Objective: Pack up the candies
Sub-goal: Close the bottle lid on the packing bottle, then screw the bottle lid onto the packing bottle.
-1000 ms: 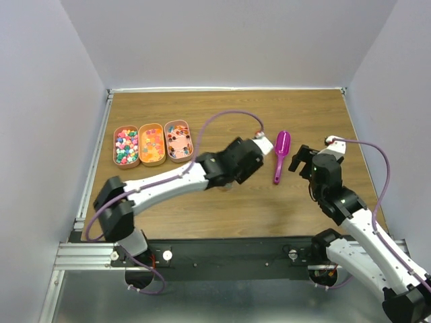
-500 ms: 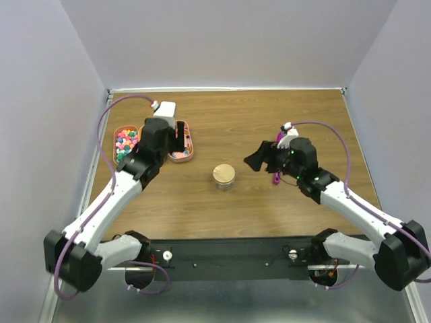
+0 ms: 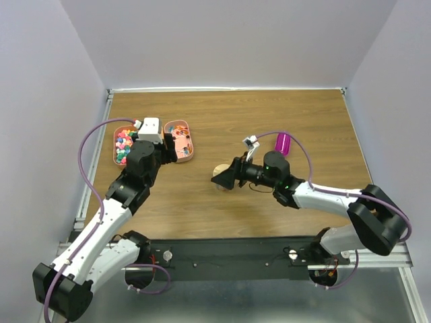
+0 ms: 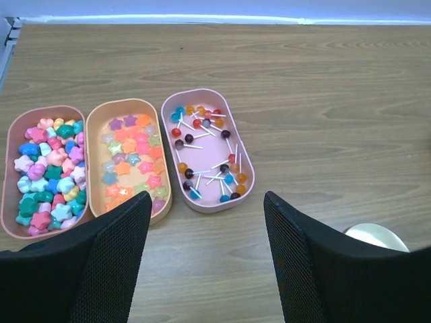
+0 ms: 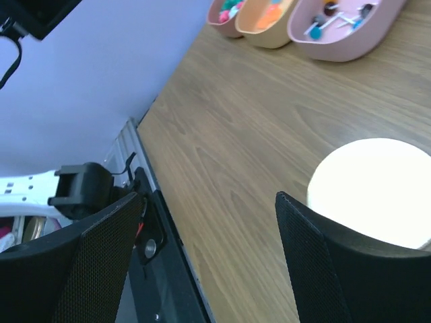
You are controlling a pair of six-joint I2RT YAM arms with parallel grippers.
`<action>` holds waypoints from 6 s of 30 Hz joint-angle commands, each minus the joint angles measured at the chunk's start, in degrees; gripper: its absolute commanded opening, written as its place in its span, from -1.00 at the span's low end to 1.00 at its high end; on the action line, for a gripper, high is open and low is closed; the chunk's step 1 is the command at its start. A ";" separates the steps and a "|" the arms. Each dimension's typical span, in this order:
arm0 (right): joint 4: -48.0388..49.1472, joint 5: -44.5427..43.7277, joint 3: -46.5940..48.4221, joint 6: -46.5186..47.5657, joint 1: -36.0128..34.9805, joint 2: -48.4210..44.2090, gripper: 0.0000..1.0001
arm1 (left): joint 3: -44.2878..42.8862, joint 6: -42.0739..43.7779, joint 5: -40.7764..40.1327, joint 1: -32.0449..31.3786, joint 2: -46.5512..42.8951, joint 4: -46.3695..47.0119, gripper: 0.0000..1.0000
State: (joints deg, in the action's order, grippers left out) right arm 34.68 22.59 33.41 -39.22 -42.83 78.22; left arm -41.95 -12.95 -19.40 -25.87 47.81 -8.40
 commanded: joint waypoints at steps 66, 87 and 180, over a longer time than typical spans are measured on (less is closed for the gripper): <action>14.81 -3.17 -0.89 8.46 1.61 18.21 0.73 | 0.82 -3.13 5.68 0.91 3.52 3.57 0.50; 14.40 3.26 0.23 8.27 1.52 16.28 0.72 | 23.48 -17.81 16.76 -0.41 -0.17 35.29 0.51; -39.77 -11.51 18.36 29.38 14.26 1.76 0.74 | 21.39 8.12 24.57 -21.86 74.26 127.85 0.97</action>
State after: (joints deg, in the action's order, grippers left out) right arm -3.42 10.83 50.09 -11.44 -29.12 78.98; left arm -20.84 -4.10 -4.93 -50.43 116.86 86.87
